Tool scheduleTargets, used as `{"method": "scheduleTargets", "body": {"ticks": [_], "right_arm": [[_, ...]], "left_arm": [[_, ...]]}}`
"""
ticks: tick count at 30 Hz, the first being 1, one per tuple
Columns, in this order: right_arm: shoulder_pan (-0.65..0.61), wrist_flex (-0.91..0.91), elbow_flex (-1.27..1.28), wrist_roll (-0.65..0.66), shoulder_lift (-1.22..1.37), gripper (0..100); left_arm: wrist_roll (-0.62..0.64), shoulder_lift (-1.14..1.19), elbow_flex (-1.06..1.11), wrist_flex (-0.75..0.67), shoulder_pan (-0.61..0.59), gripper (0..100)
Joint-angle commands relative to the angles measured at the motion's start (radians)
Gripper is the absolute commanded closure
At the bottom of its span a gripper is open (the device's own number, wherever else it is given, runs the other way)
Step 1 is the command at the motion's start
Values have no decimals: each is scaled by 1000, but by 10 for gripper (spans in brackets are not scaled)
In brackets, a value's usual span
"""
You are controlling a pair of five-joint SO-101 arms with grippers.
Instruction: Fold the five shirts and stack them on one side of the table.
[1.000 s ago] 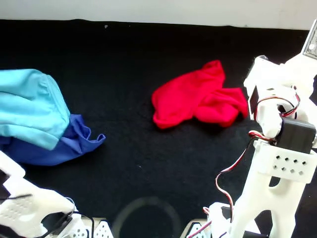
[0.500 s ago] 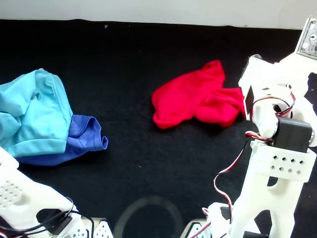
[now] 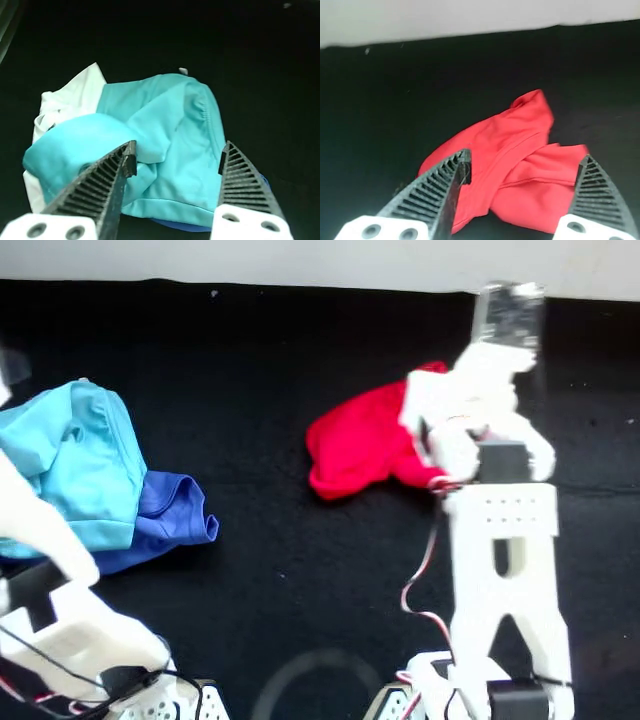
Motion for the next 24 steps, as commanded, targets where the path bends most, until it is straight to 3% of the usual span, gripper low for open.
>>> {"method": "scheduleTargets", "body": {"ticks": [1,7,12,15,18,24], "right_arm": [[-114,-93,74,-6,24,674],[-228,-186,180,-6,110,685],[-265,-255,209,-6,240,882],[-288,-255,205,44,321,910],[-302,-257,205,69,398,849],[-328,-257,211,63,499,588]], "left_arm": [[0,-42,82,8,101,734],[-2,-48,429,3,133,734],[-2,-53,576,2,131,734],[-2,-51,591,-2,133,734],[-2,-41,599,-2,156,734],[26,-42,737,-71,298,734]]}}
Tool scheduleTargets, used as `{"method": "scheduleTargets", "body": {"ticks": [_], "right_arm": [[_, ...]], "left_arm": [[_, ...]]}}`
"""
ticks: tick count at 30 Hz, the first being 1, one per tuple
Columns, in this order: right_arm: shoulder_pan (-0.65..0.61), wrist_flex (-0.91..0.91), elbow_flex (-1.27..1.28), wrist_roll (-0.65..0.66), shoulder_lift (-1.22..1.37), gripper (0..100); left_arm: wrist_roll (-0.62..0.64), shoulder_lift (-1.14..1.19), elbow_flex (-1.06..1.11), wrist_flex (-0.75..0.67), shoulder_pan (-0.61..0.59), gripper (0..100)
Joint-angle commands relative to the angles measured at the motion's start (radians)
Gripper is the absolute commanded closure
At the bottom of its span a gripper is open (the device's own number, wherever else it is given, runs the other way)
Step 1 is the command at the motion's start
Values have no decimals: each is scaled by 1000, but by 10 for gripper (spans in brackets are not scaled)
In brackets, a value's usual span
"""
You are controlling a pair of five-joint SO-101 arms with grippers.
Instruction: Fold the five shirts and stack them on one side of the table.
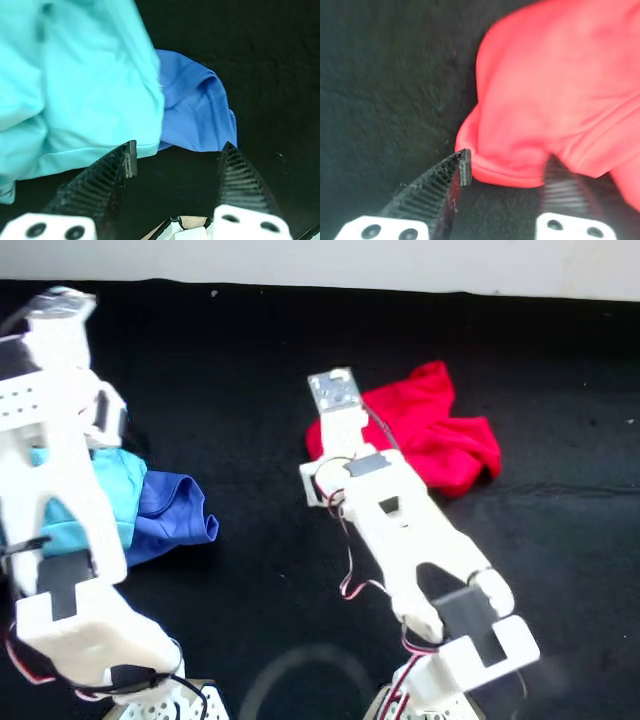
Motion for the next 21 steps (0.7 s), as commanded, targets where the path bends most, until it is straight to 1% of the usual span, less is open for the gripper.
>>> {"method": "scheduleTargets", "body": {"ticks": [1,4,8,9,11,14,15,16,17,19,21], "right_arm": [[-16,-18,-2,11,25,570],[-12,-18,-7,12,50,566],[7,-18,-7,11,65,572],[12,-18,-8,14,70,594],[33,-18,-8,11,74,697],[70,-19,-12,11,70,957],[82,-19,-16,11,70,998],[96,-18,-27,11,70,971],[113,-18,-35,11,70,964],[159,-15,-58,11,61,996],[208,-12,-76,11,12,991]], "left_arm": [[52,-44,85,-87,96,734],[95,-53,165,-157,120,734],[97,-53,206,-166,117,734],[97,-53,209,-166,114,734],[97,-53,209,-164,104,734],[97,-54,208,-164,96,734],[97,-54,209,-164,96,734],[97,-51,211,-164,96,734],[97,-48,211,-164,97,734],[97,-44,211,-164,102,734],[98,-44,211,-172,119,734]]}}
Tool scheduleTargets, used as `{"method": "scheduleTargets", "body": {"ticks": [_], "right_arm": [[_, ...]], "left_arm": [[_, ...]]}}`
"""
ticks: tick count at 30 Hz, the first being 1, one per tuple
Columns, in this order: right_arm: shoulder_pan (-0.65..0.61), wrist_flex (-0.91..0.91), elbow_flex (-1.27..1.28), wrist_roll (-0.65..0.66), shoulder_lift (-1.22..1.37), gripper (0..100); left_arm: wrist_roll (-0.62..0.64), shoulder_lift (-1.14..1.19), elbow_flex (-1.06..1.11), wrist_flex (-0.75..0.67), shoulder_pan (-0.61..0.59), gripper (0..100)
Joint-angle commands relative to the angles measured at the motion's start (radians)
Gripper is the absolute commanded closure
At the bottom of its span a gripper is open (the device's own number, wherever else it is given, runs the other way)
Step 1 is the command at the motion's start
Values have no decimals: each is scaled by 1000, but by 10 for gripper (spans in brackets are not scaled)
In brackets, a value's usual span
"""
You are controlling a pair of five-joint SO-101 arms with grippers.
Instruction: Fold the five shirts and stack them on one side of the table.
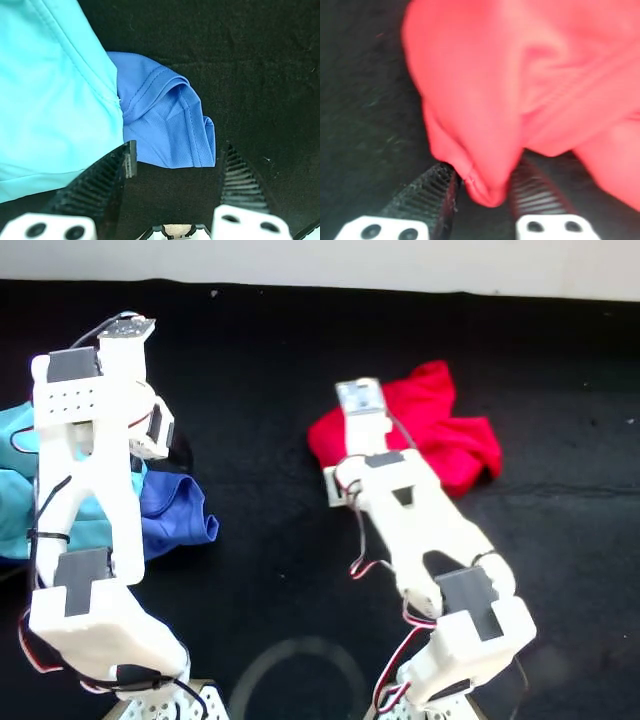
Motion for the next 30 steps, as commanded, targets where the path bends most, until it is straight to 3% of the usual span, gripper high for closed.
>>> {"method": "scheduleTargets", "body": {"ticks": [1,8,14,19,23,30], "right_arm": [[96,2,-64,11,-107,992],[248,21,-51,9,-532,992],[263,31,-2,15,-883,992],[268,93,-12,18,-1118,992],[298,93,-10,75,-1190,992],[392,42,-4,138,-1096,992]], "left_arm": [[9,-44,-5,-15,27,734],[41,-41,22,-135,183,734],[117,-41,182,-348,309,734],[123,-42,306,-431,390,734],[123,-42,326,-443,449,734],[123,-42,272,-448,536,734]]}}
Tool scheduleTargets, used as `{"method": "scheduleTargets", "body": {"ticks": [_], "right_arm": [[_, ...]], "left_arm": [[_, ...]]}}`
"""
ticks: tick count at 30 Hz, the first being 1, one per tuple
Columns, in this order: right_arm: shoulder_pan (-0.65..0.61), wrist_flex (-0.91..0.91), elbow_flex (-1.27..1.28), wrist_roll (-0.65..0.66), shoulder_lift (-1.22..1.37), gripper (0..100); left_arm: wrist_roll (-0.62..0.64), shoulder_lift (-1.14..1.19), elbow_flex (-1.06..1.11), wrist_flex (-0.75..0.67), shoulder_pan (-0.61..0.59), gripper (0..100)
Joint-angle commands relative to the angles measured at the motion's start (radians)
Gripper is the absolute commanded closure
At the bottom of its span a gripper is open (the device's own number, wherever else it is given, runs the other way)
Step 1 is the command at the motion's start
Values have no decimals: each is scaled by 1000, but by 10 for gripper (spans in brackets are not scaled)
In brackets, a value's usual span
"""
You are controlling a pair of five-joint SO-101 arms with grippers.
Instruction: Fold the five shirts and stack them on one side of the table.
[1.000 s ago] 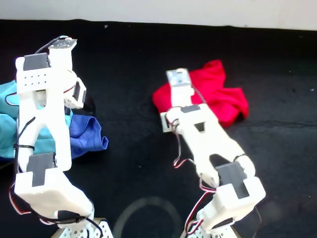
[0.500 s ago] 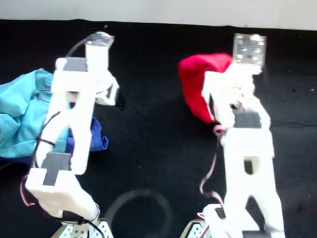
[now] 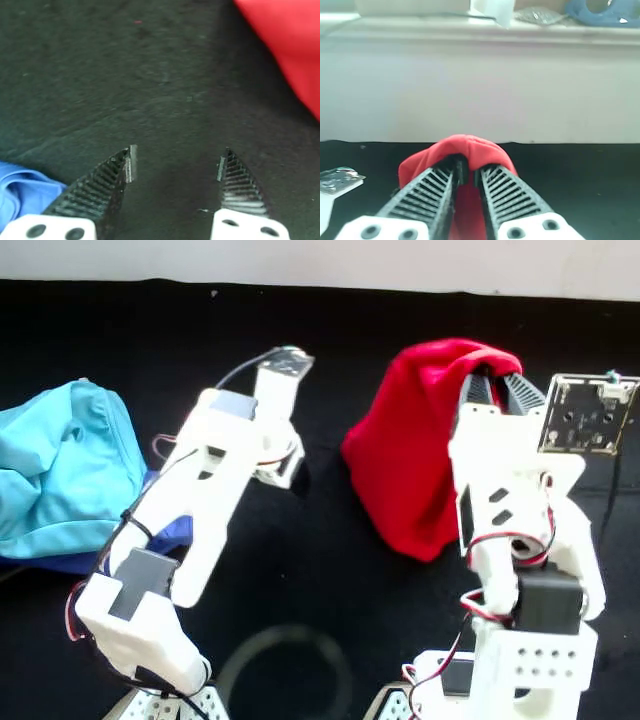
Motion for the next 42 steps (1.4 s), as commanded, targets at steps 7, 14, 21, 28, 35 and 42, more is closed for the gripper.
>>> {"method": "scheduleTargets", "body": {"ticks": [7,14,21,28,35,42], "right_arm": [[130,-99,-16,15,147,992],[133,-99,-16,15,166,992],[133,-99,-8,11,174,992],[255,-85,130,18,173,992],[338,-85,315,18,165,992],[205,-79,186,18,166,992]], "left_arm": [[8,-31,-51,-172,111,731],[114,64,-56,-261,225,731],[115,196,-56,-347,306,733],[114,240,-56,-344,305,1000],[114,64,-77,-183,229,992],[112,-189,-277,95,65,992]]}}
